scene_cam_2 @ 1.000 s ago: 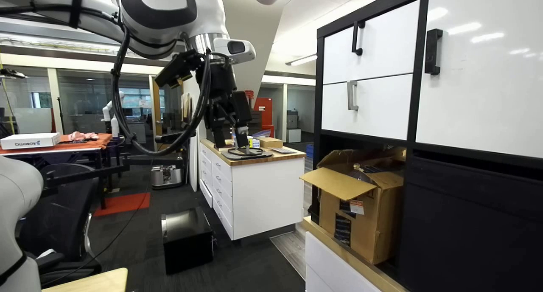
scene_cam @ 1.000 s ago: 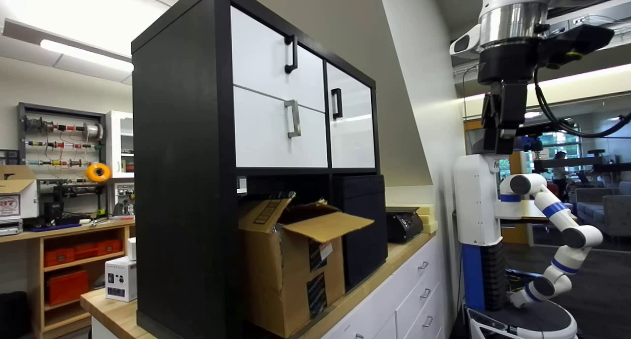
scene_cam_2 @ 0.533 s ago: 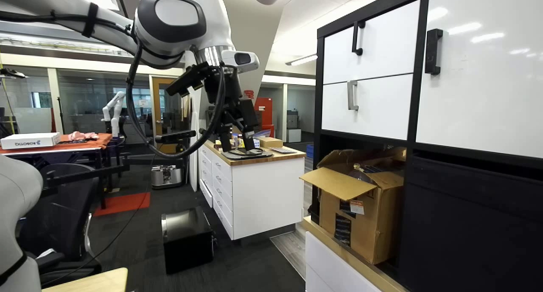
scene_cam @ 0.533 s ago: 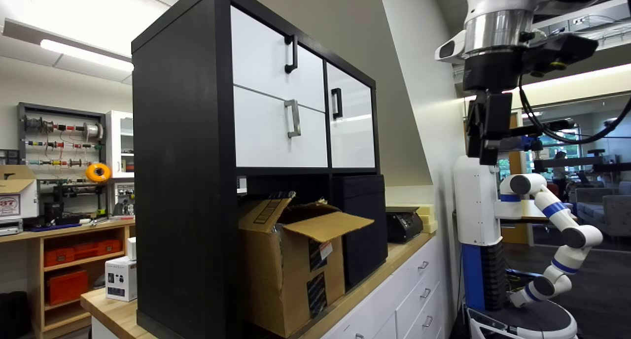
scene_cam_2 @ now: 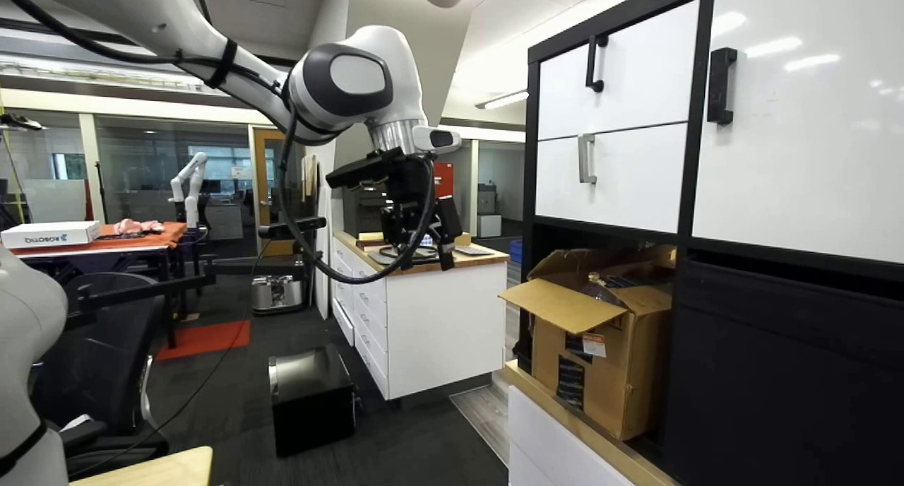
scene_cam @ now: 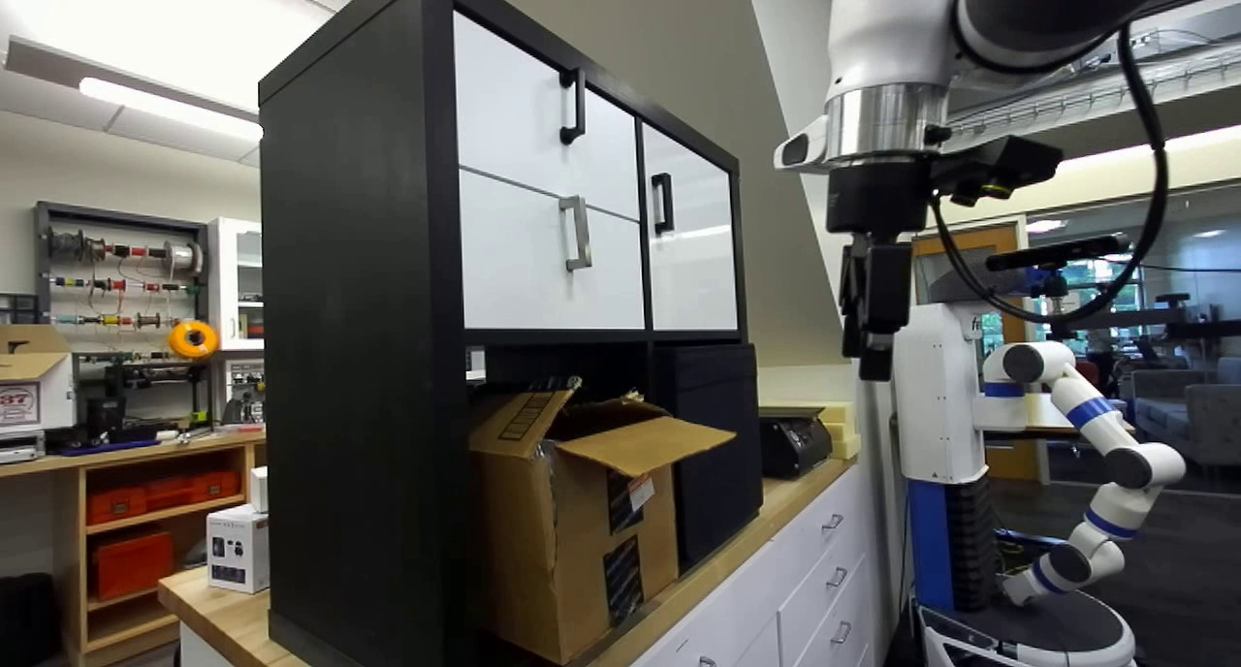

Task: Pull out the box from the shelf

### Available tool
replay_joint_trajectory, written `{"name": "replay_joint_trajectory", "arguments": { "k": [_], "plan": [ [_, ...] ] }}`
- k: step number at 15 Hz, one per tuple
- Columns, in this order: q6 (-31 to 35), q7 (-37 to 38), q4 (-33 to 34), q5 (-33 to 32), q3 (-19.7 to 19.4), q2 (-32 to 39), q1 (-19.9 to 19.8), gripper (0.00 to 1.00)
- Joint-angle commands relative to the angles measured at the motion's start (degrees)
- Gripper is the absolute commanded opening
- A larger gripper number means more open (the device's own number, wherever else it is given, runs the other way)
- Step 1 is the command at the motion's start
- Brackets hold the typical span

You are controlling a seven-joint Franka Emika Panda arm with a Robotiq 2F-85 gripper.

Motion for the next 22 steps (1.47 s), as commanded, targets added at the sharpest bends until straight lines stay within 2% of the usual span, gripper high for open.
{"name": "replay_joint_trajectory", "arguments": {
  "k": [1,6,15,16,22],
  "plan": [
    [0.9,-1.3,5.8,0.6,-0.5,7.2,1.1,1.00],
    [6.5,-7.5,10.5,0.5,-0.8,13.1,1.9,1.00],
    [16.0,-30.7,14.0,4.8,-2.5,19.8,1.6,1.00],
    [14.3,-26.0,12.9,3.0,-1.7,18.6,1.6,1.00],
    [14.5,-26.5,13.0,3.1,-1.6,19.2,1.5,1.00]
  ]
}}
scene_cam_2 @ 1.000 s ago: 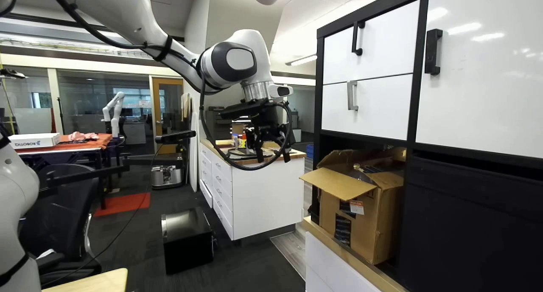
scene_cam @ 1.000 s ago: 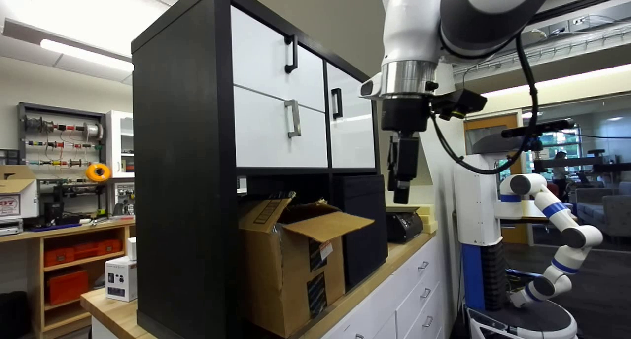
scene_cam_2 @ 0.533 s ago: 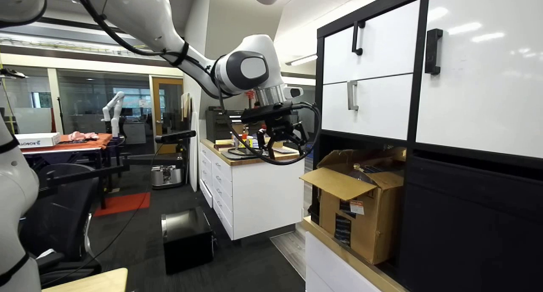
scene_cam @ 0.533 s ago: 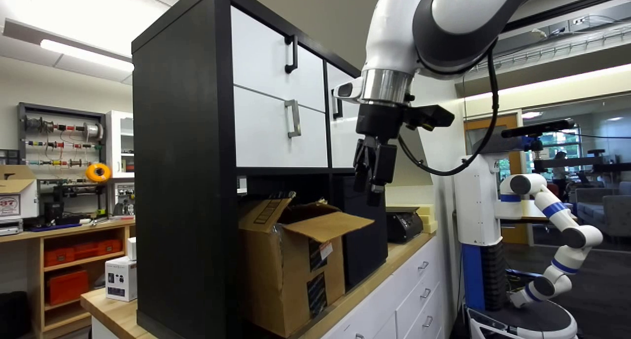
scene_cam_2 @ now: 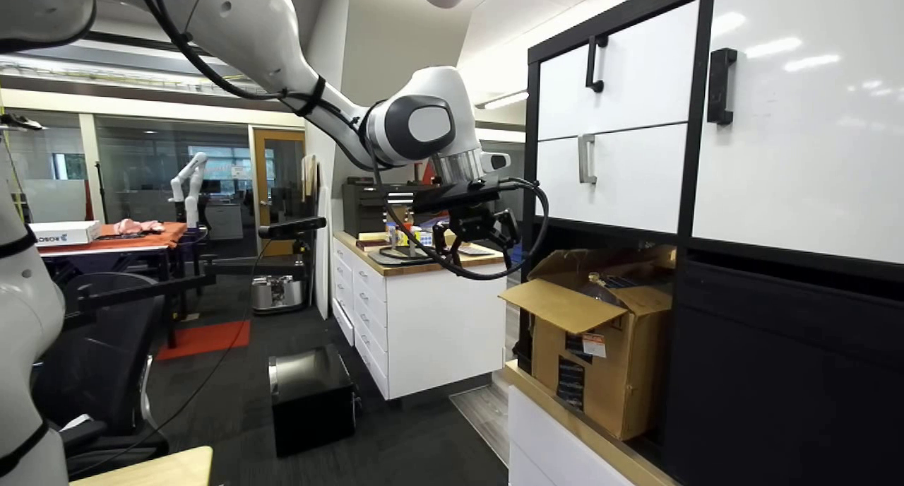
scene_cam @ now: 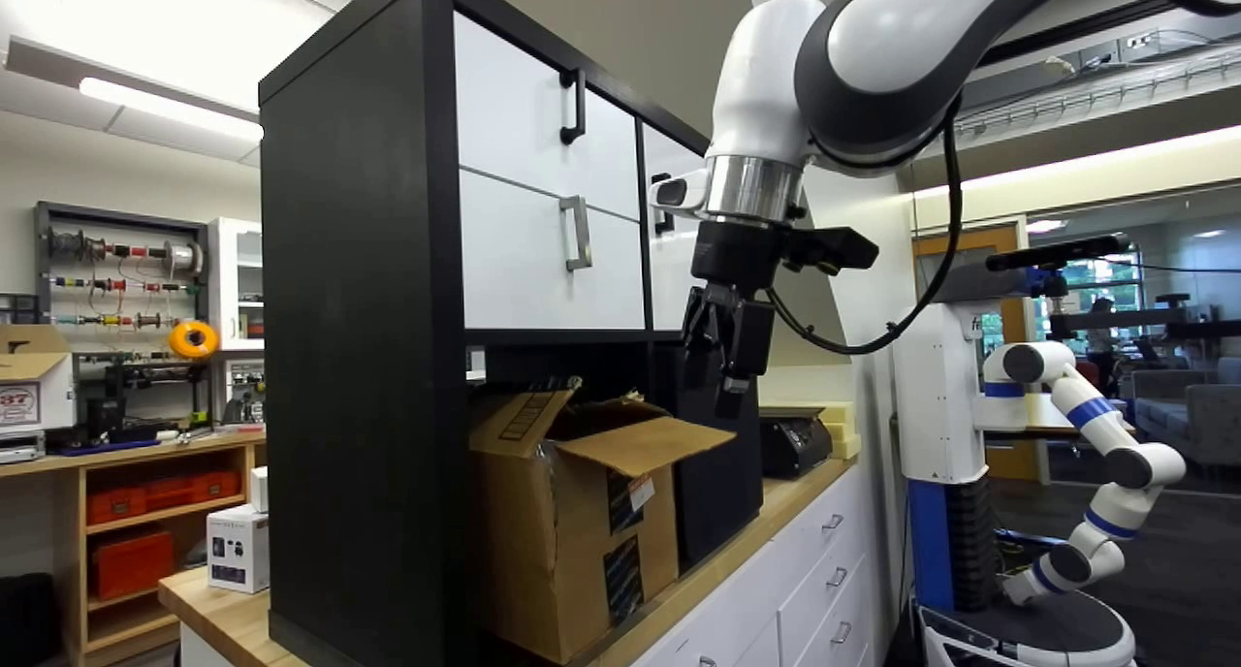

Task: Pull out the box from the shelf

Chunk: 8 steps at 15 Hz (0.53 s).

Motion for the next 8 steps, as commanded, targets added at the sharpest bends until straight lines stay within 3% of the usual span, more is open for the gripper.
{"name": "replay_joint_trajectory", "arguments": {
  "k": [1,8],
  "plan": [
    [-0.1,0.1,0.1,0.0,0.0,0.0,0.1,1.00],
    [1.3,-0.1,0.5,-0.5,-0.1,1.2,-0.1,1.00]
  ]
}}
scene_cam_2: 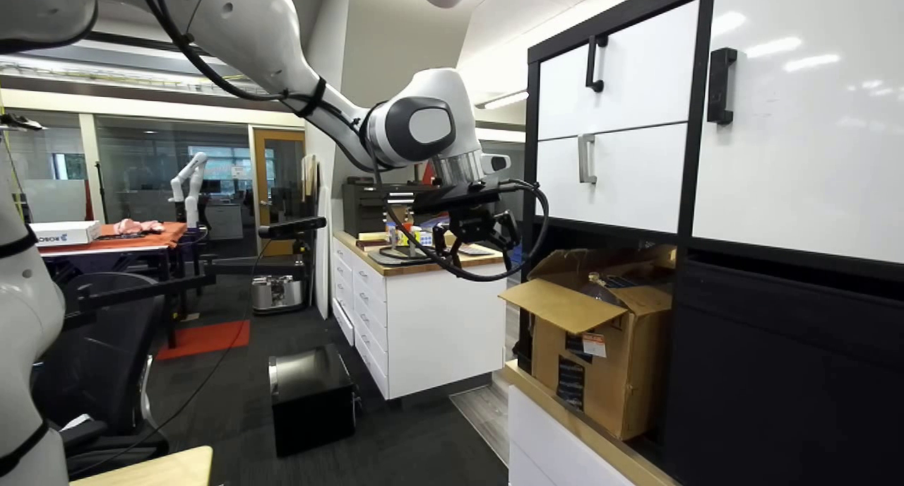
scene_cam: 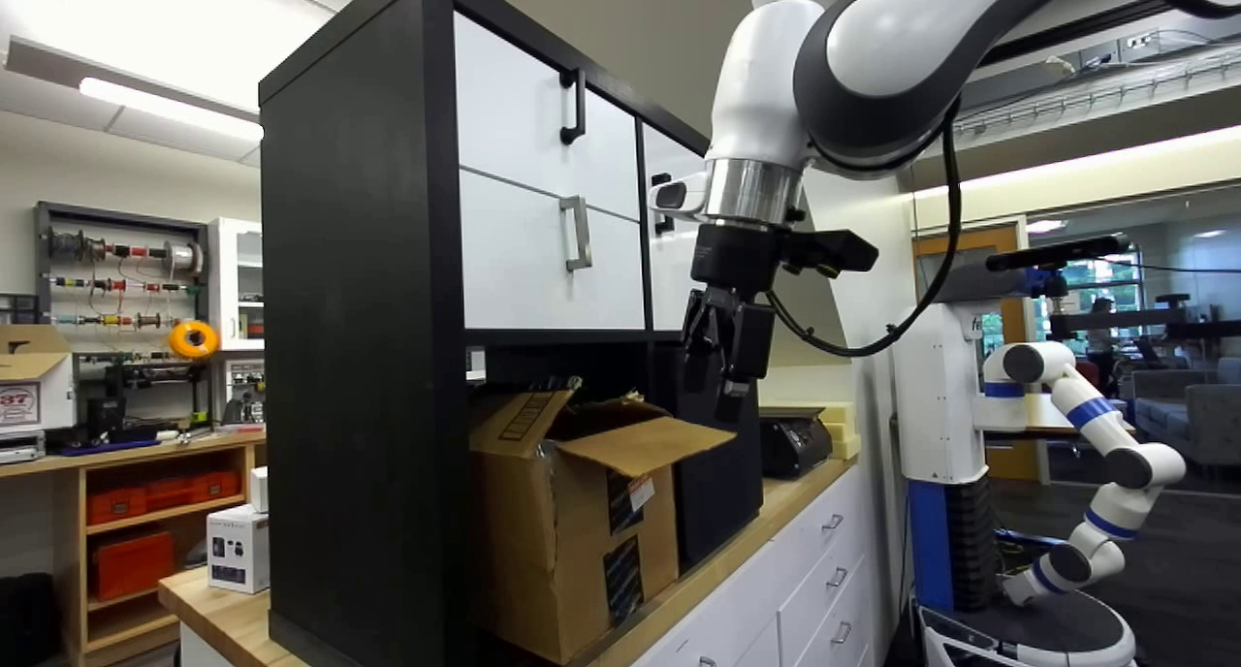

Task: Pull out the box from the shelf

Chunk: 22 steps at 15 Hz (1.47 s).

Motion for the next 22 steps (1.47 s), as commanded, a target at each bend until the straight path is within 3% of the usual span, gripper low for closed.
{"name": "replay_joint_trajectory", "arguments": {
  "k": [1,9,22],
  "plan": [
    [1.8,-0.1,0.9,-0.7,-0.2,1.4,-0.2,1.00],
    [5.3,-7.0,4.4,0.3,0.0,7.1,-0.7,1.00],
    [22.5,-23.3,6.9,1.1,0.6,12.1,-4.2,1.00]
  ]
}}
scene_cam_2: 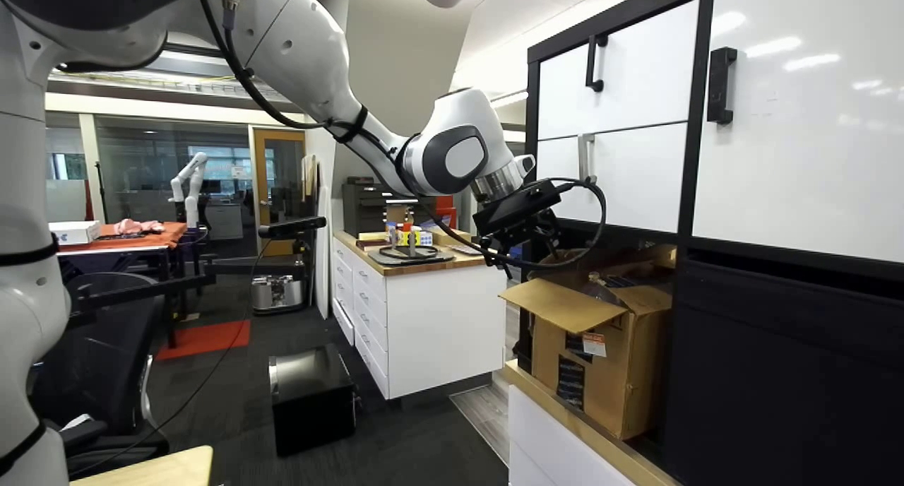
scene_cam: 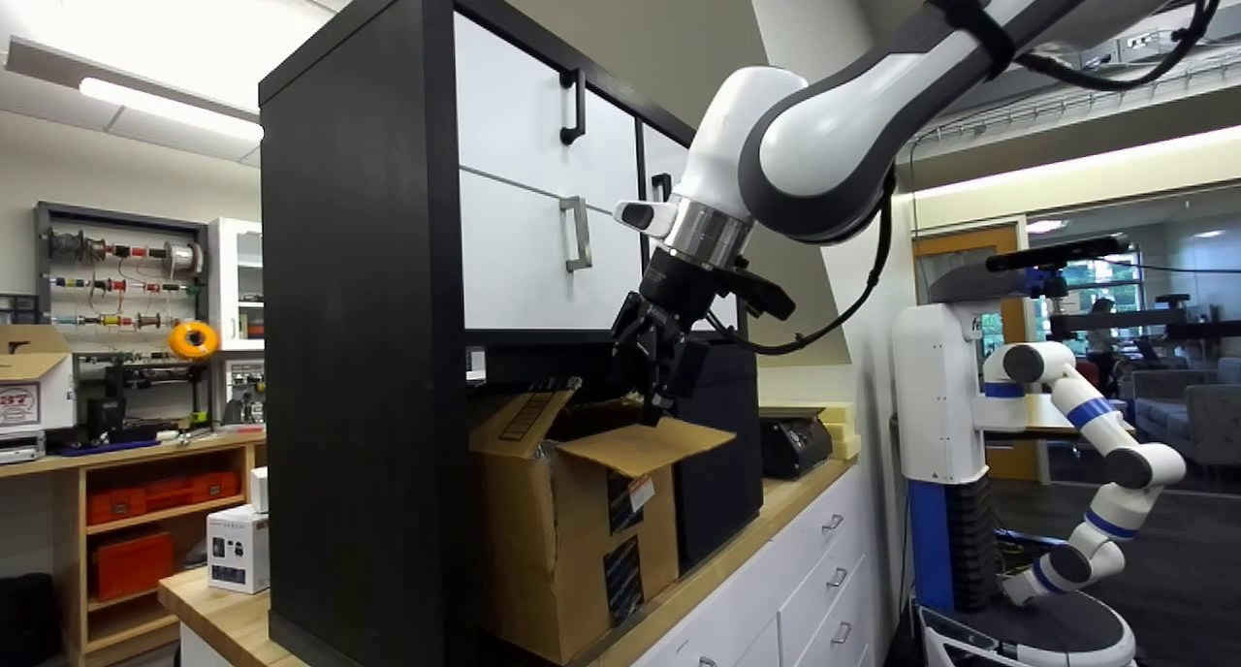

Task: Pull out the box from the shelf

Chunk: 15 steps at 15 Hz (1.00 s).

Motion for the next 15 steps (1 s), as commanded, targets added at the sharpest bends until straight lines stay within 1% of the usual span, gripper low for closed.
{"name": "replay_joint_trajectory", "arguments": {
  "k": [1,6,7,15],
  "plan": [
    [3.7,-5.6,2.0,1.2,0.8,3.1,-1.4,1.00],
    [4.6,-9.9,4.7,2.7,0.8,7.9,-1.6,1.00],
    [4.6,-10.1,5.4,2.2,1.9,9.0,-2.6,1.00],
    [4.6,-14.3,9.9,1.8,4.5,14.4,-4.8,1.00]
  ]
}}
